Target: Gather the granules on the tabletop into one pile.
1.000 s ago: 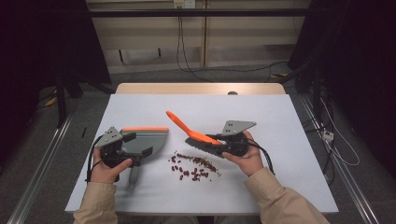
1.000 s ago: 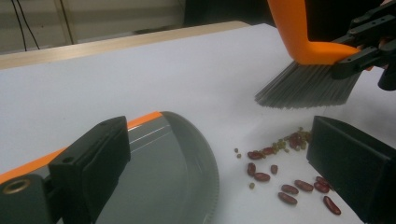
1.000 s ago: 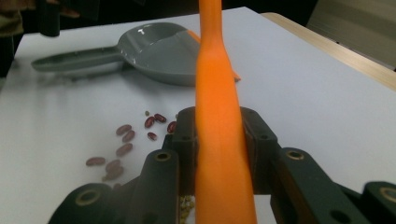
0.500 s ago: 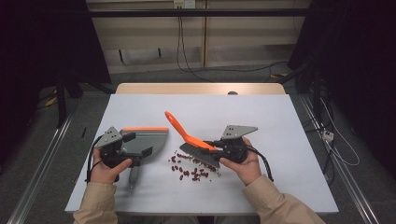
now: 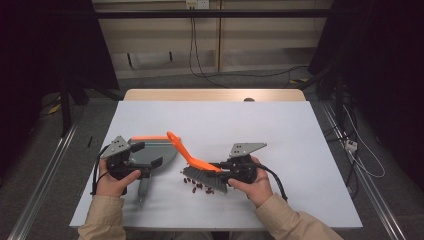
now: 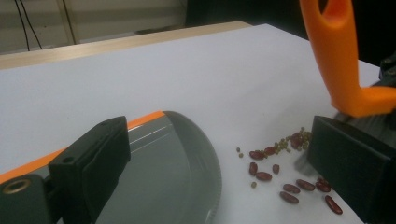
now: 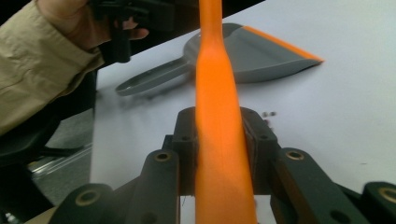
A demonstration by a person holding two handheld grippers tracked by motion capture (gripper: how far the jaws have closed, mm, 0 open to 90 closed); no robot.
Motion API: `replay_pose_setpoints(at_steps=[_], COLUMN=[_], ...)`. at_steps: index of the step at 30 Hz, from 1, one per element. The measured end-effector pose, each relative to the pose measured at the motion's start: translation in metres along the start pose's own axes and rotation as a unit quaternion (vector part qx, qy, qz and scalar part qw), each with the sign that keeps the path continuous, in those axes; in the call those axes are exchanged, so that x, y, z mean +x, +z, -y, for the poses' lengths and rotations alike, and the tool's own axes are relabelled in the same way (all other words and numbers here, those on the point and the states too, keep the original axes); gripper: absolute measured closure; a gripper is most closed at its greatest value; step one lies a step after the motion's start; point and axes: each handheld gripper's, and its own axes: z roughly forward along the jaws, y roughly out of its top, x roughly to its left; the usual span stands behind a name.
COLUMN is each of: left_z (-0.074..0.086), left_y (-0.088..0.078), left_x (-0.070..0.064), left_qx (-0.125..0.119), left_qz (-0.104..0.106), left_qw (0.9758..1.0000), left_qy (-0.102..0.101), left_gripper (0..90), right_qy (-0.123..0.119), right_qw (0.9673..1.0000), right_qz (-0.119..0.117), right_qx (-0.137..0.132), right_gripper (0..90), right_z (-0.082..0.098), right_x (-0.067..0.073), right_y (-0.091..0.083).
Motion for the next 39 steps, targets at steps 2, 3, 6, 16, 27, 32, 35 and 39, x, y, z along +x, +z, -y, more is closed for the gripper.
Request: replay_pose_setpoints(at_steps=[2,3,6,16,27,32,35,39], left_z=[0.001,0.001,0.001,0.002,0.002,0.002,0.002,0.002], left_y=[0.000,0.000,0.001,0.001,0.001,0.002,0.002,0.002], left_x=[0.001,0.001,0.001,0.001,0.001,0.001,0.000,0.000], left_qx=[0.001,-0.001,0.002,0.003,0.006,0.005,0.004,0.004], left_qz=[-0.001,-0.002,-0.001,0.000,-0.001,-0.001,0.000,0.000], left_qw=[1.0000,1.0000,1.0000,1.0000,1.0000,1.0000,1.0000,1.0000], left_qy=[-0.003,-0.003,-0.002,-0.002,-0.001,-0.001,-0.002,-0.001], left_gripper=[6.0,6.0,6.0,6.0,6.0,6.0,6.0,6.0], right_qy=[0.009,0.008,0.019,0.057,0.049,0.047,0.050,0.051], right_qw=[0.9999,0.9998,0.9991,0.9971,0.9981,0.9982,0.9981,0.9982], right_qz=[-0.012,-0.018,-0.034,-0.021,-0.004,0.003,0.006,0.005], right_qx=[0.004,0.007,0.017,0.046,0.038,0.037,0.036,0.033], right_gripper=[71.4,71.4,71.4,71.5,71.5,71.5,71.5,71.5], right_z=[0.003,0.005,0.008,0.014,0.014,0.013,0.013,0.013], right_x=[0.004,0.005,0.009,-0.008,-0.022,-0.025,-0.027,-0.030], right_y=[0.003,0.005,0.011,0.021,0.013,0.011,0.010,0.009])
